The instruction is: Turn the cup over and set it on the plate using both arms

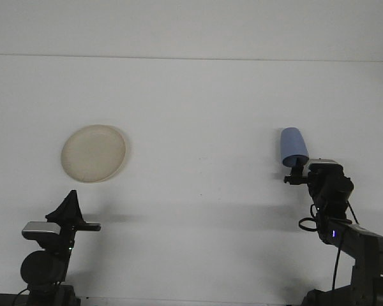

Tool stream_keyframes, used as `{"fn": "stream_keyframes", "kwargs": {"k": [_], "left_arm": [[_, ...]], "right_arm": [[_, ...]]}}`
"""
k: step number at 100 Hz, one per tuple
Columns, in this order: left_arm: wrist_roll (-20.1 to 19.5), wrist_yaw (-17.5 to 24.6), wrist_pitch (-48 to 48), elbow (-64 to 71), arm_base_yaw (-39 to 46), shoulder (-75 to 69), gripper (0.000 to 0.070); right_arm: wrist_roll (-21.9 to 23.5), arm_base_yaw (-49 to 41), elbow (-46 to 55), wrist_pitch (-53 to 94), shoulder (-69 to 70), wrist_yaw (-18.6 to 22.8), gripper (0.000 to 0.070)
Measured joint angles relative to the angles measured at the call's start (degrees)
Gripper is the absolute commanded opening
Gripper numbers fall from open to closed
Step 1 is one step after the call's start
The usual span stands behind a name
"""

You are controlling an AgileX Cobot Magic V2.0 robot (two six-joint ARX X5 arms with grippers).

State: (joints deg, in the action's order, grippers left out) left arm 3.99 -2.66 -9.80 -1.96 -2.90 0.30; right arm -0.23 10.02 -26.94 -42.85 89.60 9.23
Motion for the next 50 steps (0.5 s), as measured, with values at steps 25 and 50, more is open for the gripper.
{"fn": "stream_keyframes", "kwargs": {"k": [25, 50], "left_arm": [[0.0, 0.0, 0.0, 0.0, 0.0, 0.0, 0.0012], [0.0, 0.0, 0.0, 0.0, 0.0, 0.0, 0.0012]], "right_arm": [[0.0, 0.2, -4.6, -0.3, 5.0, 2.6, 0.0469], [0.0, 0.2, -8.3, -0.7, 8.5, 4.2, 0.0448]]}}
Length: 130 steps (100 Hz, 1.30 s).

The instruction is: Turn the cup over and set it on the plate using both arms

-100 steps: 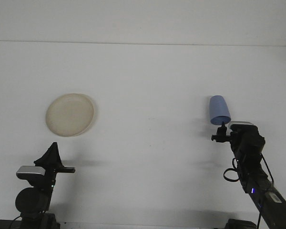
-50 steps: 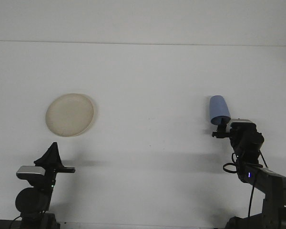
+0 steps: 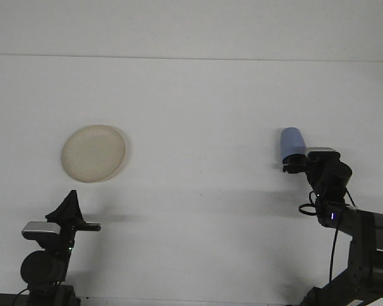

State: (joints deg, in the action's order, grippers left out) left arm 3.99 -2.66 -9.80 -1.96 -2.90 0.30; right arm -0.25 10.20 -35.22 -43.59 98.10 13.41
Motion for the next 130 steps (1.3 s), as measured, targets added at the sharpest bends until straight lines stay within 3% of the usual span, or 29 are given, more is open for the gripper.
{"fn": "stream_keyframes", "kwargs": {"k": [8, 26, 32, 71, 96, 110, 130], "left_arm": [[0.0, 0.0, 0.0, 0.0, 0.0, 0.0, 0.0012], [0.0, 0.0, 0.0, 0.0, 0.0, 0.0, 0.0012], [0.0, 0.0, 0.0, 0.0, 0.0, 0.0, 0.0012], [0.0, 0.0, 0.0, 0.0, 0.0, 0.0, 0.0012], [0.0, 0.0, 0.0, 0.0, 0.0, 0.0, 0.0012], [0.0, 0.0, 0.0, 0.0, 0.0, 0.0, 0.0012], [0.0, 0.0, 0.0, 0.0, 0.0, 0.0, 0.0012]], "right_arm": [[0.0, 0.0, -0.3, 0.0, 0.7, 0.4, 0.0385], [-0.5, 0.0, -0.4, -0.9, 1.1, 1.6, 0.0073], [-0.7, 0.0, -0.4, -1.6, 1.1, 2.9, 0.0001], [0.1, -0.2, -0.6, 2.2, -2.2, 4.6, 0.0001], [0.3, -3.1, -0.6, 16.4, -16.9, 4.3, 0.0001], [1.5, -6.4, -0.6, 26.6, -27.6, 1.1, 0.0001], [3.1, -13.5, -2.1, 46.4, -41.9, -0.3, 0.0001]]}}
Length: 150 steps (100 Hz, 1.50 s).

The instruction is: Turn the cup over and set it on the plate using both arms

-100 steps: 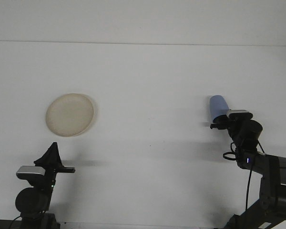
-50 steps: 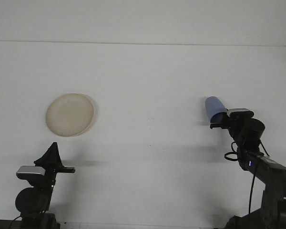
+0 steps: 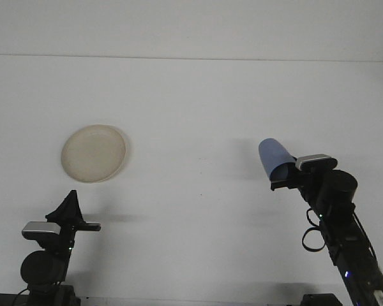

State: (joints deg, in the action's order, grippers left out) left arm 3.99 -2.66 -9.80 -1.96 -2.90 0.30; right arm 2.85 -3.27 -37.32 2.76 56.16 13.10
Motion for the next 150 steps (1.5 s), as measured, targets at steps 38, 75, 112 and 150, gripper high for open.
{"fn": "stream_keyframes", "kwargs": {"k": [38, 75, 112, 150], "left_arm": [[0.0, 0.0, 0.0, 0.0, 0.0, 0.0, 0.0012], [0.0, 0.0, 0.0, 0.0, 0.0, 0.0, 0.0012], [0.0, 0.0, 0.0, 0.0, 0.0, 0.0, 0.0012], [0.0, 0.0, 0.0, 0.0, 0.0, 0.0, 0.0012]], "right_arm": [[5.3, -16.7, -19.2, 36.1, -2.9, -6.0, 0.0001], [6.2, -29.2, -43.0, 58.9, 17.0, -7.4, 0.0001], [1.7, -34.8, -56.4, 68.3, 37.7, -10.1, 0.0002], [-1.6, -36.8, -57.4, 70.7, 48.0, -10.2, 0.0003]]}}
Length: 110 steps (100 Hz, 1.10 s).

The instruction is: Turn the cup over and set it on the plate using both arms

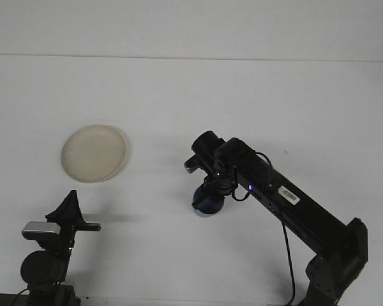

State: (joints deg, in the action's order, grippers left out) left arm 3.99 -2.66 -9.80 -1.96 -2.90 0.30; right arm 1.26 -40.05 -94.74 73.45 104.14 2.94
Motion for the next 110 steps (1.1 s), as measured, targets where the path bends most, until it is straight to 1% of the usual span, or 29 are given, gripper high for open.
{"fn": "stream_keyframes", "kwargs": {"k": [20, 70, 77, 80, 85, 94, 105, 110], "left_arm": [[0.0, 0.0, 0.0, 0.0, 0.0, 0.0, 0.0012], [0.0, 0.0, 0.0, 0.0, 0.0, 0.0, 0.0012], [0.0, 0.0, 0.0, 0.0, 0.0, 0.0, 0.0012], [0.0, 0.0, 0.0, 0.0, 0.0, 0.0, 0.0012], [0.0, 0.0, 0.0, 0.0, 0.0, 0.0, 0.0012], [0.0, 0.0, 0.0, 0.0, 0.0, 0.0, 0.0012], [0.0, 0.0, 0.0, 0.0, 0.0, 0.0, 0.0012], [0.0, 0.0, 0.0, 0.0, 0.0, 0.0, 0.0012]], "right_arm": [[-1.0, -0.4, 0.0, -0.4, 2.3, 0.0, 0.0003], [-1.9, -0.4, -0.3, -2.1, 4.4, 0.4, 0.0004], [-2.0, -0.4, -0.3, -2.0, 4.4, 0.5, 0.0023], [-2.0, -0.4, -0.3, -2.1, 4.4, 0.5, 0.0040], [-2.1, -0.4, -0.3, -2.3, 4.4, 0.5, 0.0092], [-2.3, -0.5, -0.3, -2.8, 4.7, 1.2, 0.0221], [-2.4, -0.5, -0.3, -2.8, 5.0, 1.5, 0.0353], [-2.4, -0.5, -0.3, -2.8, 5.0, 1.5, 0.0433]]}}
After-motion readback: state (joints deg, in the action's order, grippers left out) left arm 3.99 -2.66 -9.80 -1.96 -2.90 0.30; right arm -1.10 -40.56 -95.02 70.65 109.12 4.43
